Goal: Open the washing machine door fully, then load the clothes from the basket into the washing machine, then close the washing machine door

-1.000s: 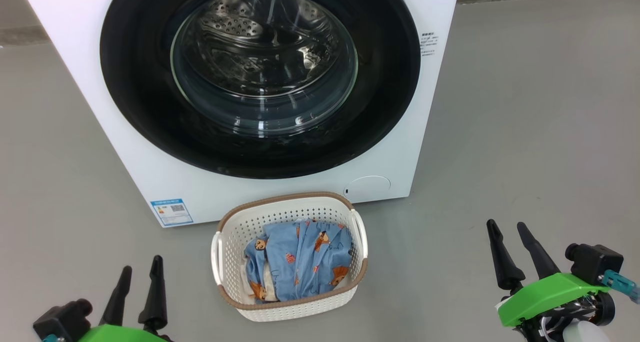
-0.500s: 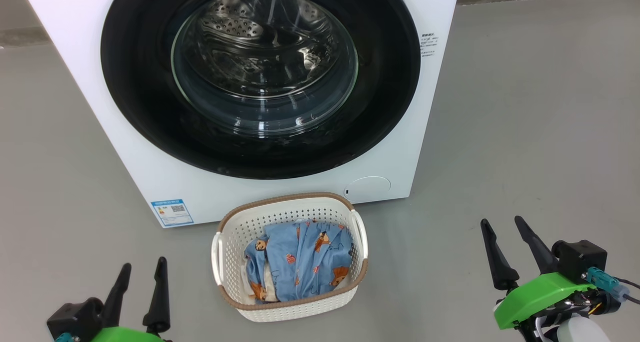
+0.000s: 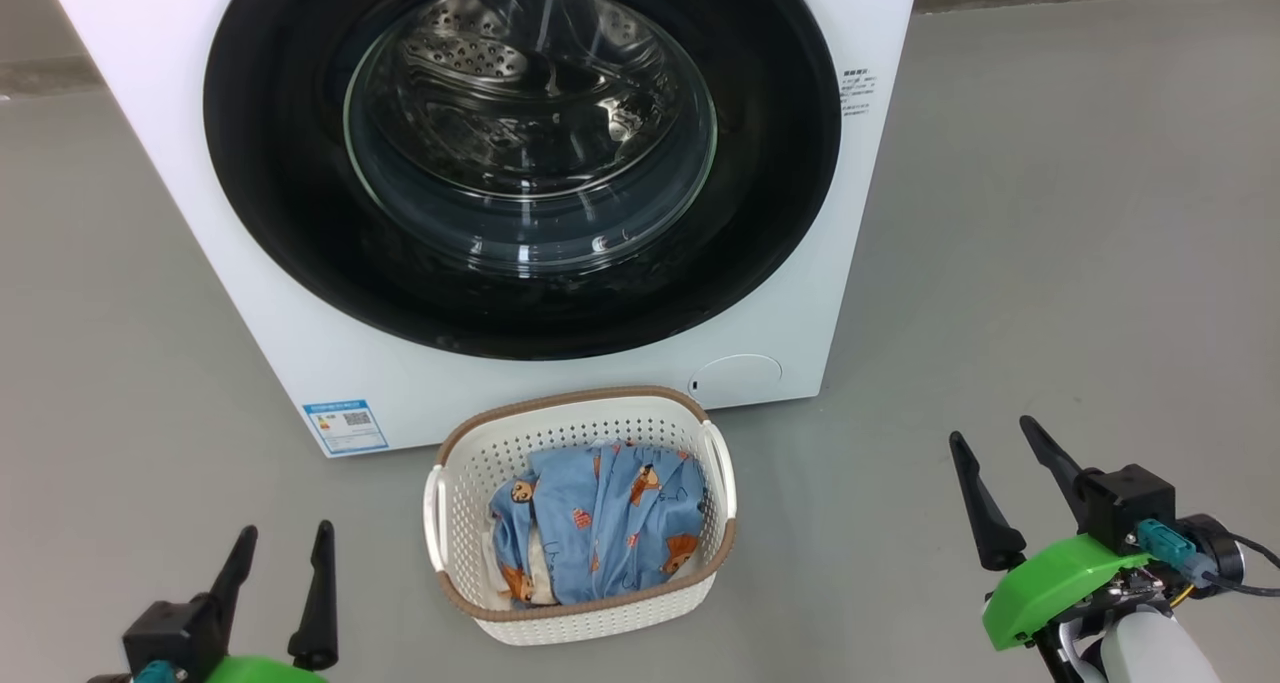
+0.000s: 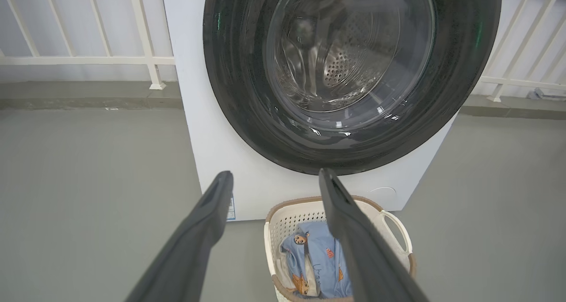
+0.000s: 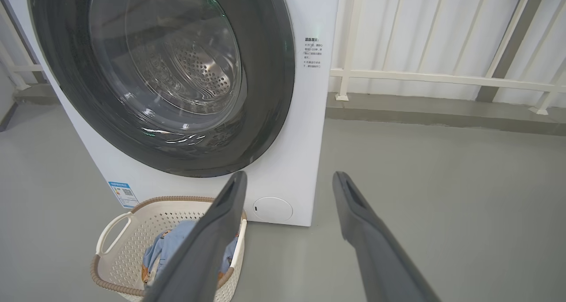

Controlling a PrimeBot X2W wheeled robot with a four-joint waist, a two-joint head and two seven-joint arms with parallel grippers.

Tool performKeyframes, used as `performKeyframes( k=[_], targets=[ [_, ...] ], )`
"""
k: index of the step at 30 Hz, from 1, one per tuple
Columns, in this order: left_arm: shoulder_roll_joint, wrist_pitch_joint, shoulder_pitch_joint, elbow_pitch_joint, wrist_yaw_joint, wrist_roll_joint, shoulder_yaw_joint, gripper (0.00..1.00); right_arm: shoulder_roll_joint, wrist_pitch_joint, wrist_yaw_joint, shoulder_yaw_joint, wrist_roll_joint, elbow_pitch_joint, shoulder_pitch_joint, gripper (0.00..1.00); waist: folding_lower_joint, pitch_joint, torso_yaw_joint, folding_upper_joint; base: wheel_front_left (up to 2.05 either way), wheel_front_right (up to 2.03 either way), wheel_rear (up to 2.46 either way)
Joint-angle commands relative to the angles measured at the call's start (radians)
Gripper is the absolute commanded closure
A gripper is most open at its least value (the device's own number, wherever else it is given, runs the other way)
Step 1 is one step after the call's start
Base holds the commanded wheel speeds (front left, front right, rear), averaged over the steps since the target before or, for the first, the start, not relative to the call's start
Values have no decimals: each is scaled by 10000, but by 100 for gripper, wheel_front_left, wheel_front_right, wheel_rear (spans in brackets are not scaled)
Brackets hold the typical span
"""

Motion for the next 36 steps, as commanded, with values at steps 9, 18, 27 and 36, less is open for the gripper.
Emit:
performKeyframes(
  k=[9, 18, 27, 36],
  targets=[
    [161, -272, -644, 209, -5, 798, 465, 0, -76, -201, -11, 184, -724, 24, -544, 0, -1, -41, 26, 0, 0, 0, 0],
    [61, -272, -727, 495, 42, 769, 650, 0, -49, -155, -11, 91, -664, 123, -574, 0, -1, -60, 76, 0, 0, 0, 0],
    [-51, -272, -715, 365, 8, 438, 860, 0, 17, -179, -11, -41, -608, 41, -552, 0, -1, -75, 136, 0, 0, 0, 0],
    [-14, -272, -777, 456, 0, 532, 1012, 0, 145, -193, -11, -361, -706, 80, -540, 0, -1, -39, 134, 0, 0, 0, 0]
  ],
)
